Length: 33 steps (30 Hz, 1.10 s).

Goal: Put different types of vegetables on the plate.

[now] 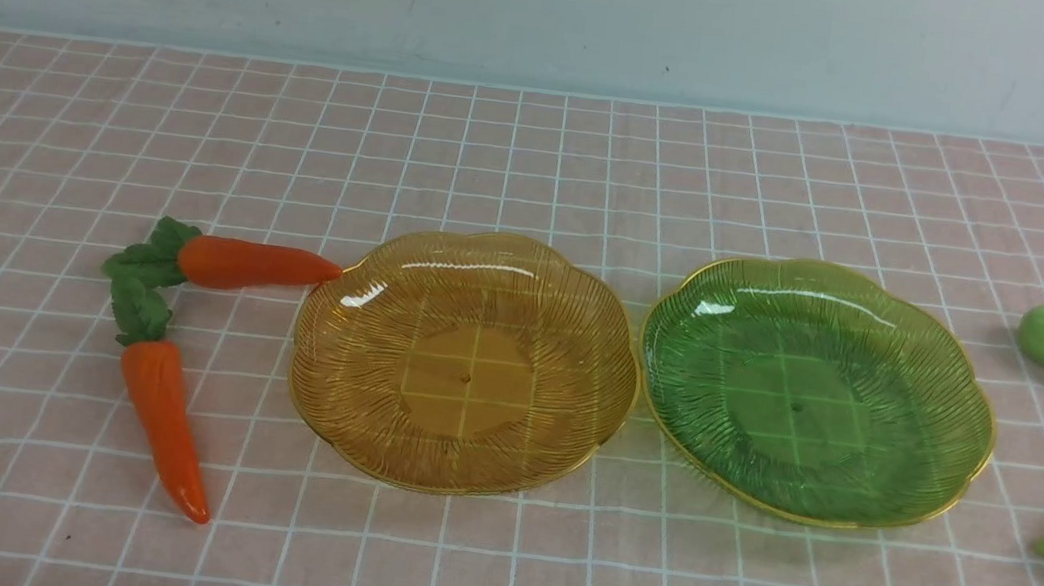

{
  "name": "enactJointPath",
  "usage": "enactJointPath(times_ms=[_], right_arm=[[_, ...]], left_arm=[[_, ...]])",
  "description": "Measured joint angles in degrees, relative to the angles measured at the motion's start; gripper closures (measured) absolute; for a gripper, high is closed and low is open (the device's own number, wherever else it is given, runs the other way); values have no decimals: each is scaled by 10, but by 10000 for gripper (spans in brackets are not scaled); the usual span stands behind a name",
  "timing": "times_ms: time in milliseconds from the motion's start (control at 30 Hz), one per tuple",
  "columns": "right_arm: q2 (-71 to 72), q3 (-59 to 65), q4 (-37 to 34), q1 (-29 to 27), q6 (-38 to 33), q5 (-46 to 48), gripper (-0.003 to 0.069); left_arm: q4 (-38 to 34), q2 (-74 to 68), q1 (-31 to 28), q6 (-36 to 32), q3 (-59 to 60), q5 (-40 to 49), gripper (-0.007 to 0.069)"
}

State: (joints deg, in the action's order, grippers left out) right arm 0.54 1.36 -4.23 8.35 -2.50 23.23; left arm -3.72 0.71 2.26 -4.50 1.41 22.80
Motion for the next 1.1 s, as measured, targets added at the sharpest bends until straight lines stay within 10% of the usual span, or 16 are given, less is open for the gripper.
enactJointPath(times_ms=[933, 1100], right_arm=[[0, 0, -8, 0, 0, -1, 674], [0, 1, -225, 0, 107, -1, 674]], left_arm=[[-1, 0, 0, 0, 0, 0, 627], [-151, 0, 0, 93, 0, 0, 627]])
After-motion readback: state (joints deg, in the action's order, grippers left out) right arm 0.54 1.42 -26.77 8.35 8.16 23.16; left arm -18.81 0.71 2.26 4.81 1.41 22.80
